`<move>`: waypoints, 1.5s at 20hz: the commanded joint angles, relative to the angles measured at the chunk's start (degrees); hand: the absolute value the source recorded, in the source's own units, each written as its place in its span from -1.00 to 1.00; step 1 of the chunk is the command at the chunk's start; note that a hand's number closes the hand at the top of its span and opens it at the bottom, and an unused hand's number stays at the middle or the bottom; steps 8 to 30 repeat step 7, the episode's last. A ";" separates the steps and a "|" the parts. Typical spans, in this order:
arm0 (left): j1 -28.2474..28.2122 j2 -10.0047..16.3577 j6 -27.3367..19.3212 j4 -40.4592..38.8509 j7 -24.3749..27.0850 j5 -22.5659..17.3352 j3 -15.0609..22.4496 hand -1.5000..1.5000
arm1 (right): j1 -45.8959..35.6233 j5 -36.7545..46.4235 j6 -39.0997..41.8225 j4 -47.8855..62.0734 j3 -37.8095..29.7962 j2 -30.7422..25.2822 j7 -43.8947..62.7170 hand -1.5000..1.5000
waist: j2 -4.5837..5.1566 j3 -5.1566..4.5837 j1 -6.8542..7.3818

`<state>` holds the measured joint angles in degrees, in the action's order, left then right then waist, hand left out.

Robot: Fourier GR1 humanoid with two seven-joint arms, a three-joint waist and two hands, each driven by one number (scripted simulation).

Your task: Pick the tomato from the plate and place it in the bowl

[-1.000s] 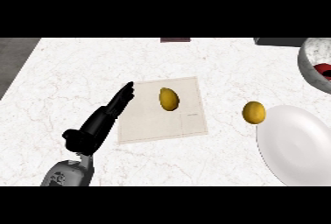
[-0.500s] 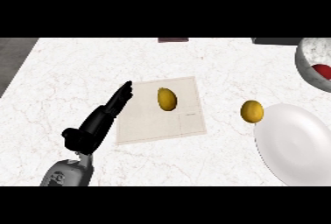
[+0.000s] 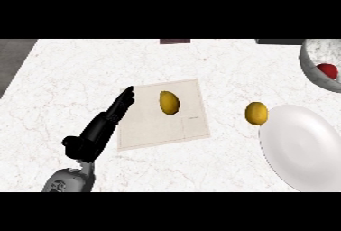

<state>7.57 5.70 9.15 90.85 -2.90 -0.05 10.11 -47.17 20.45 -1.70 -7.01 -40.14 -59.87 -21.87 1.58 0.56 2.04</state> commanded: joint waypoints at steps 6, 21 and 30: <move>-1.22 0.18 -0.55 0.93 0.51 0.46 -0.35 0.00 | 10.56 -4.37 11.73 1.83 -4.49 -5.73 -6.50 -1.00 | -0.26 0.25 -0.39; 0.38 -0.40 -0.97 -0.46 -0.42 0.79 -0.26 0.00 | 11.45 -5.01 11.83 1.52 -5.11 -4.92 -8.52 -1.00 | -0.10 0.29 -0.96; 0.38 -0.40 -0.97 -0.46 -0.42 0.79 -0.26 0.00 | 11.45 -5.01 11.83 1.52 -5.11 -4.92 -8.52 -1.00 | -0.10 0.29 -0.96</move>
